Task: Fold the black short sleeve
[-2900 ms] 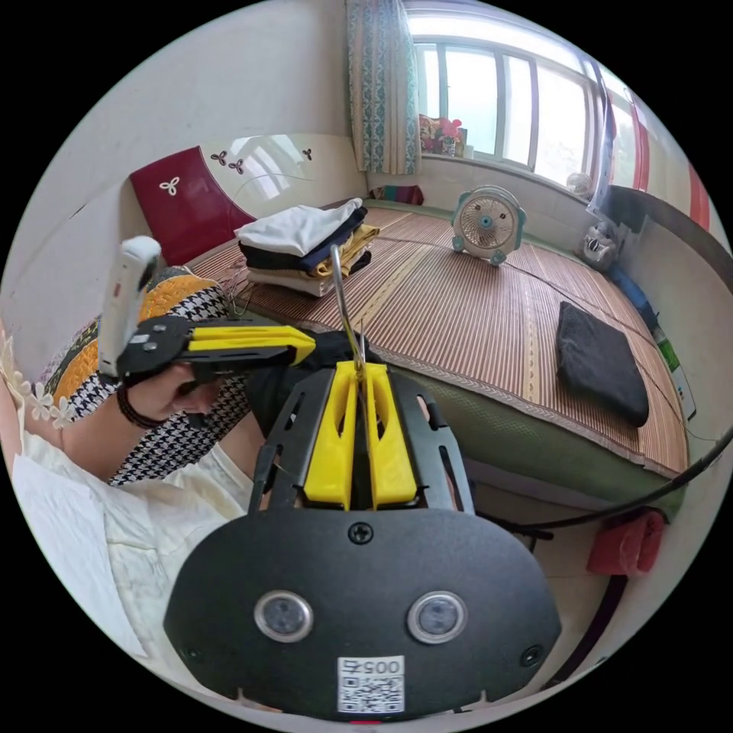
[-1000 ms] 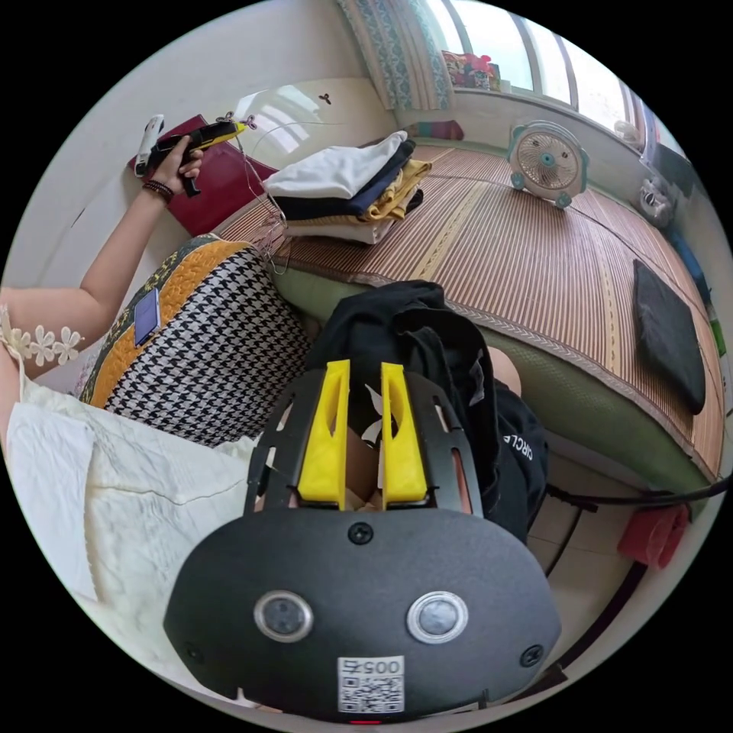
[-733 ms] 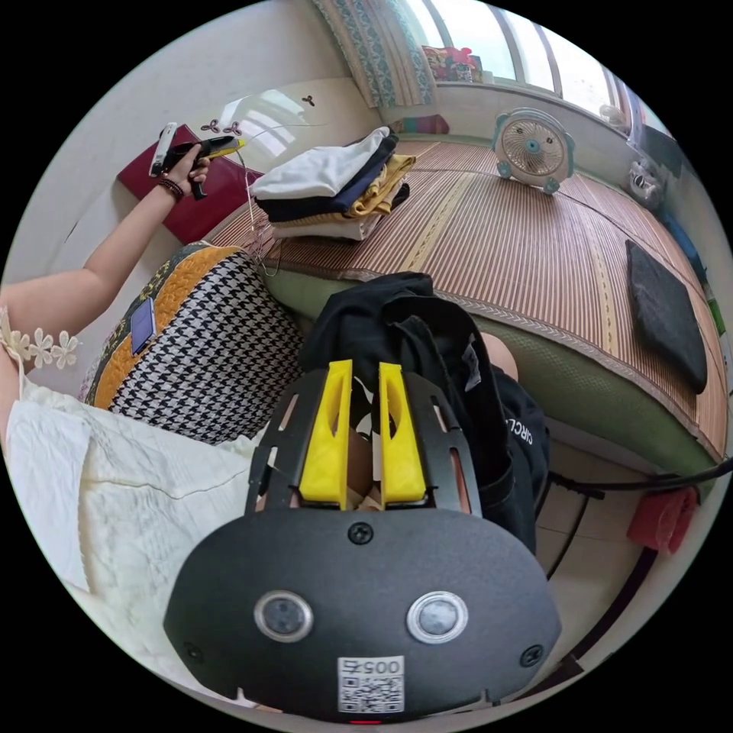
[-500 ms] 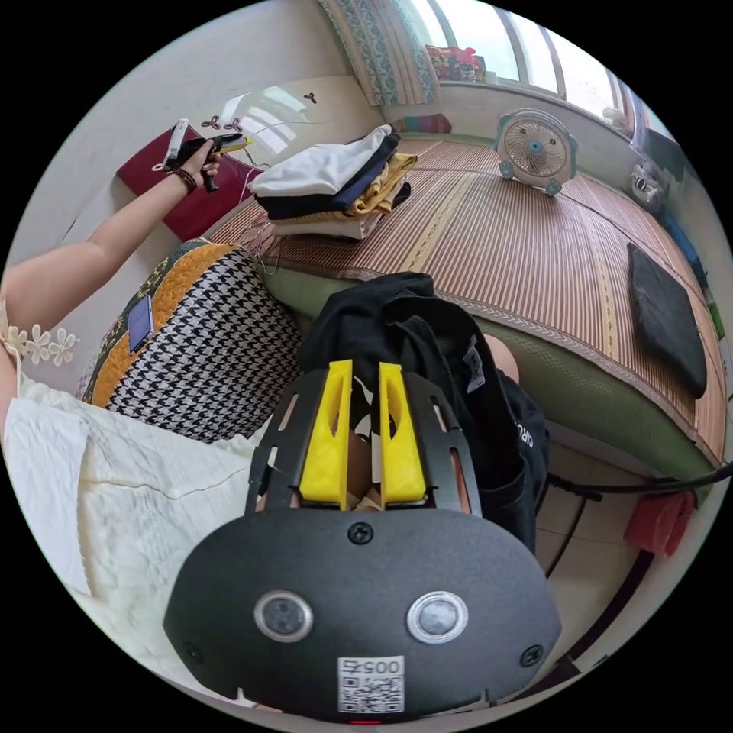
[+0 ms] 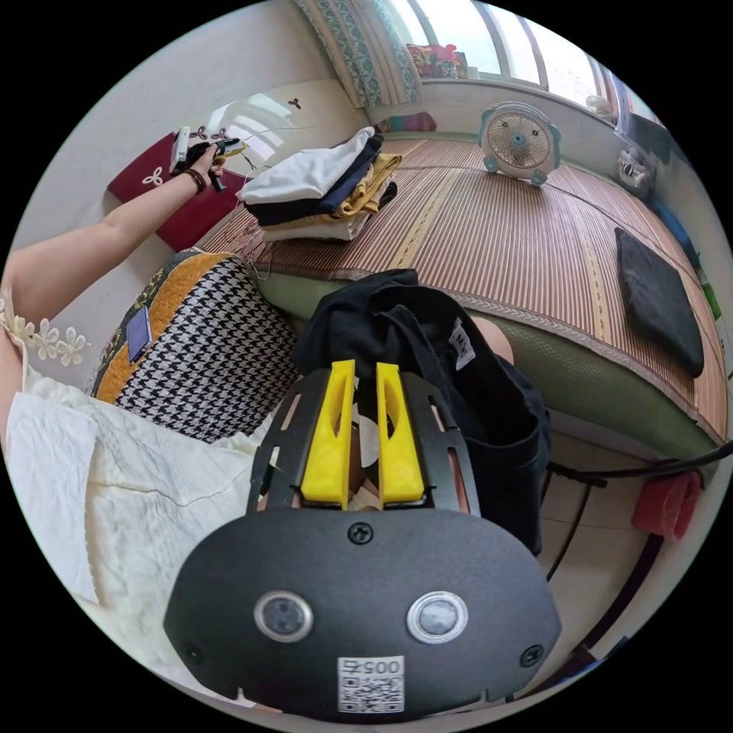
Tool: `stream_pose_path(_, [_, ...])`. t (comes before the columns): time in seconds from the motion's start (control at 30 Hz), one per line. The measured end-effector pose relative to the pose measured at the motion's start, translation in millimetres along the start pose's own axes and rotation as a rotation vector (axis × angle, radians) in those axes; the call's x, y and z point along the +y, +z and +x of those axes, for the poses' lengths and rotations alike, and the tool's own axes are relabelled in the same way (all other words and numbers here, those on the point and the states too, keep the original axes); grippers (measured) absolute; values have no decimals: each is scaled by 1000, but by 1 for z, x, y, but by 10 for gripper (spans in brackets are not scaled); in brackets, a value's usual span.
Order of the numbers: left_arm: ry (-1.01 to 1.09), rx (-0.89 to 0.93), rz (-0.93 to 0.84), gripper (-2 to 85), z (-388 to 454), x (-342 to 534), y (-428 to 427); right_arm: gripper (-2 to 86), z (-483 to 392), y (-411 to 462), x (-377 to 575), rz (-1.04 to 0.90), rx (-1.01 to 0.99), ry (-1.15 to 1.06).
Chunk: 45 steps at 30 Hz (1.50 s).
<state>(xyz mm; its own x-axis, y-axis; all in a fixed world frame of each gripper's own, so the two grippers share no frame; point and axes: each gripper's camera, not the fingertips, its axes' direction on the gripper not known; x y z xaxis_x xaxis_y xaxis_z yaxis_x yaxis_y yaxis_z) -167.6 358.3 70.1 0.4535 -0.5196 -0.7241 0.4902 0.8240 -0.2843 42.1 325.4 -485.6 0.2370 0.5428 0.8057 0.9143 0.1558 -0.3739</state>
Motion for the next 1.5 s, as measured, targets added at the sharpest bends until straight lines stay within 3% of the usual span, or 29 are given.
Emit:
stream_pose_path(0.3, [-19, -92, -141, 4, -16, 45, 33, 51, 4, 3, 0, -9, 5, 5])
stream_pose_path(0.53, [-128, -90, -94, 5, -43, 74, 19, 47, 8, 6, 0, -22, -3, 1])
stream_pose_path(1.03, [-160, -293, -80, 46, -47, 108, -20, 47, 7, 6, 11, -19, -7, 2])
stream_pose_path(1.2, [-81, -431, -124, 52, -28, 106, -34, 46, 4, 4, 15, -20, -8, -7])
stream_pose_path(1.33, [-47, -391, -91, 55, -9, 107, -60, 46, 2, 0, 21, -14, -2, -16])
stream_pose_path(1.5, [183, -338, -32, 62, 74, 129, -101, 51, -1, -16, 33, 18, 27, -49])
